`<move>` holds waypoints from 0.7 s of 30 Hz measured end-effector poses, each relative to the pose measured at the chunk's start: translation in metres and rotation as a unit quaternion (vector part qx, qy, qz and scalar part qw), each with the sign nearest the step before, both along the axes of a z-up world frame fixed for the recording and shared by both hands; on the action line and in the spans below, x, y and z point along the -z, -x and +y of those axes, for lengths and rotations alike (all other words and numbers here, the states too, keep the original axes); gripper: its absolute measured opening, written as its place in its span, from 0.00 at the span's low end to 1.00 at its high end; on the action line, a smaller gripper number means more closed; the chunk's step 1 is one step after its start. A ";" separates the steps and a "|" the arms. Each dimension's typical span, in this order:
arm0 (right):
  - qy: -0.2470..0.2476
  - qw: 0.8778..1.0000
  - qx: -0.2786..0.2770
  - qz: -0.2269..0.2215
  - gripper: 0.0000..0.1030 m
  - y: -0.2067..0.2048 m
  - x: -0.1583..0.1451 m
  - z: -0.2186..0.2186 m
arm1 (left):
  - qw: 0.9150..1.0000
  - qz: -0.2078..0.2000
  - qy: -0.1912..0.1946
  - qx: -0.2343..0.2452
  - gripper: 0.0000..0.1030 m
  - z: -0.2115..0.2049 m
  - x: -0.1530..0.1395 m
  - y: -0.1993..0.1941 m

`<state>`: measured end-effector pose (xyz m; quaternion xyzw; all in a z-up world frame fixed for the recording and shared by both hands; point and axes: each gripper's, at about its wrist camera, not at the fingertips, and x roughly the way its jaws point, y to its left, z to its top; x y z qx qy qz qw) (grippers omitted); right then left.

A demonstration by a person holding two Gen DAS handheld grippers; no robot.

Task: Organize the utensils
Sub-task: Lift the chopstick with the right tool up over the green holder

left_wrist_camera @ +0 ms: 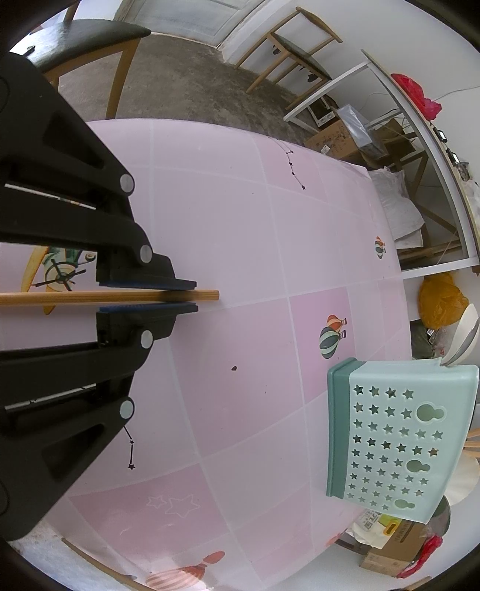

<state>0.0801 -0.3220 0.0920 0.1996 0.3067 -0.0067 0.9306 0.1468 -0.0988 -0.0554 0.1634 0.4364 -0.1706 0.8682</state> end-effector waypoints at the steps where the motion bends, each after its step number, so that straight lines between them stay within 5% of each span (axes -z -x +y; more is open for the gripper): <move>1: 0.000 1.000 0.001 -0.003 0.06 0.001 -0.002 -0.001 | 1.000 0.000 0.000 0.000 0.05 0.000 0.000 0.000; 21: 0.040 0.995 0.013 -0.094 0.06 0.014 -0.065 -0.008 | 1.000 -0.002 0.001 0.001 0.05 -0.001 0.001 0.001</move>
